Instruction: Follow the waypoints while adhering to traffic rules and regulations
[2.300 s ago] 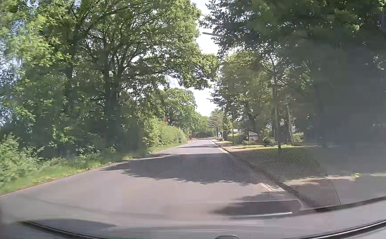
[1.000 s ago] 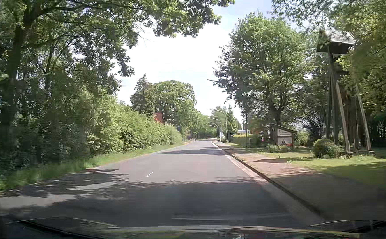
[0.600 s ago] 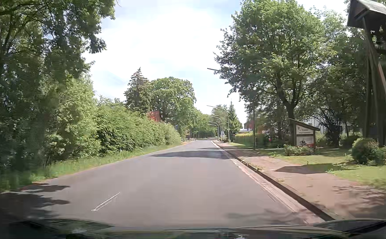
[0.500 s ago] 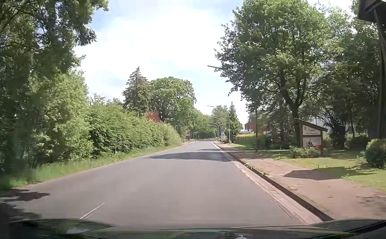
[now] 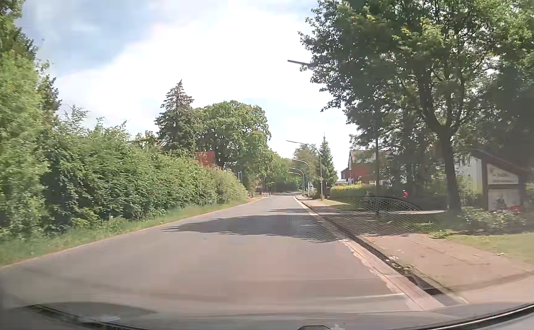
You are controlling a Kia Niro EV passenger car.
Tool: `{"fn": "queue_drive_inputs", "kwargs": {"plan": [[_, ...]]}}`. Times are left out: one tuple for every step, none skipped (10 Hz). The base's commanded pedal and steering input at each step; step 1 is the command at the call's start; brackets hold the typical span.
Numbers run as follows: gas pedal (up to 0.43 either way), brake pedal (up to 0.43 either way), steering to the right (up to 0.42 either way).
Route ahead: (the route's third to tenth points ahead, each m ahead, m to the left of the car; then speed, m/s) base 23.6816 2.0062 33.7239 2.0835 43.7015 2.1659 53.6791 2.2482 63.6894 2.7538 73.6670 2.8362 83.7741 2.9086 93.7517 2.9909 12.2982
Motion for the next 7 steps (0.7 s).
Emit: {"fn": "queue_drive_inputs", "kwargs": {"plan": [[0.177,0.000,0.000],[0.177,0.000,0.000],[0.177,0.000,-0.001],[0.177,0.000,-0.001],[0.169,0.000,-0.001],[0.169,0.000,-0.001],[0.169,0.000,-0.001]]}}
